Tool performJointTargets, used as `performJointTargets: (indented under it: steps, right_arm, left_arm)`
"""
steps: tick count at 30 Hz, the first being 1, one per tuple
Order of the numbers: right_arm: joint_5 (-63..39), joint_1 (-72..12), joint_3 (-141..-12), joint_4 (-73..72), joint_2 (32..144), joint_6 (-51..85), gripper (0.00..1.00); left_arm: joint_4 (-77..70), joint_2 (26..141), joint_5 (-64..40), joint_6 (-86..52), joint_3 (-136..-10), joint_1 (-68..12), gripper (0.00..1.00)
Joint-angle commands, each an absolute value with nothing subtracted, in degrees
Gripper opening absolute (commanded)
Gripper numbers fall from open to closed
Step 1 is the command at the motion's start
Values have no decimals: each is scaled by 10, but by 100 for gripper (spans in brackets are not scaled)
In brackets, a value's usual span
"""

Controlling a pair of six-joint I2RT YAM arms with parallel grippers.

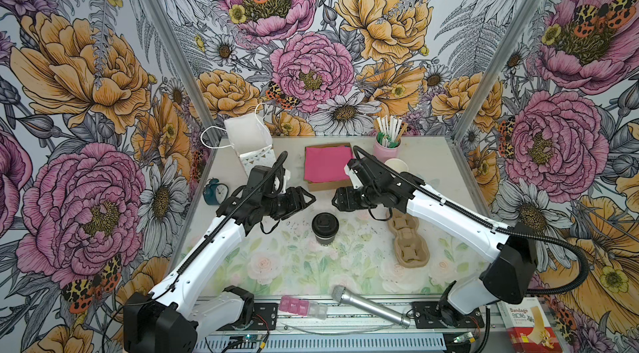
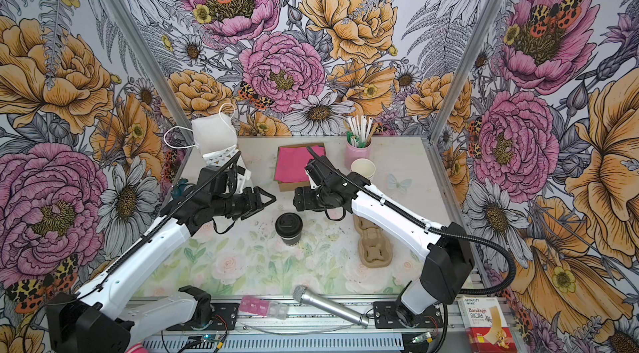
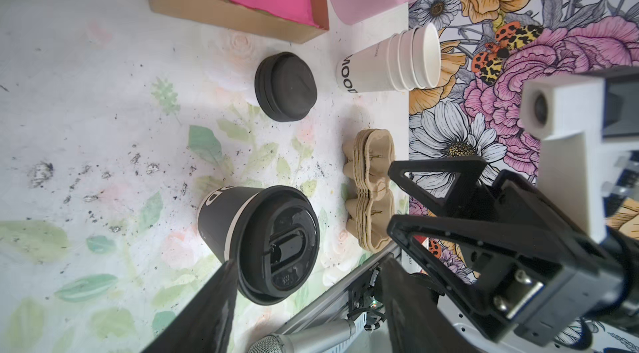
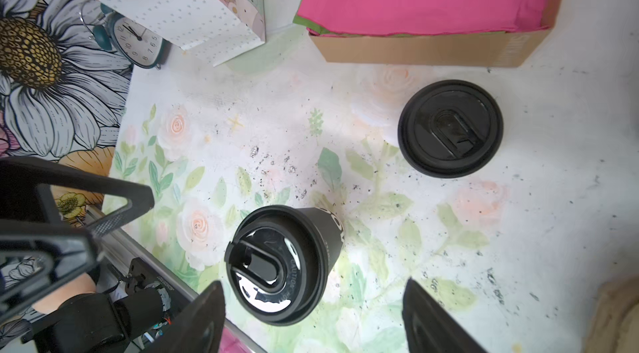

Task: Pack a coffee takeout order
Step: Close the lid on the coffee cup.

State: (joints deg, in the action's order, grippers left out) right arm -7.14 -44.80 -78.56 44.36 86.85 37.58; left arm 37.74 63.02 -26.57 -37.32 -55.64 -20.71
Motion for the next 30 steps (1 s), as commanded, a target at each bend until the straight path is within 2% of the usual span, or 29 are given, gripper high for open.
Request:
performJointTargets:
  steps: [1,4,7,10,16,22,30]
  right_arm:
    - [-35,-477,-758,444,833,411,81]
    - [-35,-485,-730,444,826,408,80]
    - [-3,-500,-696,439,811,402,80]
    - [26,-513,-662,428,791,385,80]
    - [21,-516,-629,351,755,375,80]
    - [9,-530,-637,319,773,390,79]
    - [26,-548,-612,260,794,440,75]
  left_arm:
    - [390,624,-236,-311,-572,-200,70]
    - [392,626,-213,-299,-565,-203,72]
    - [393,629,-166,-266,-562,-240,74]
    - [373,628,-178,-256,-551,-257,78]
    - [324,636,-190,-264,-541,-271,78]
    - [322,681,-186,-261,-535,-316,77]
    - [310,718,-170,-260,-516,-320,76]
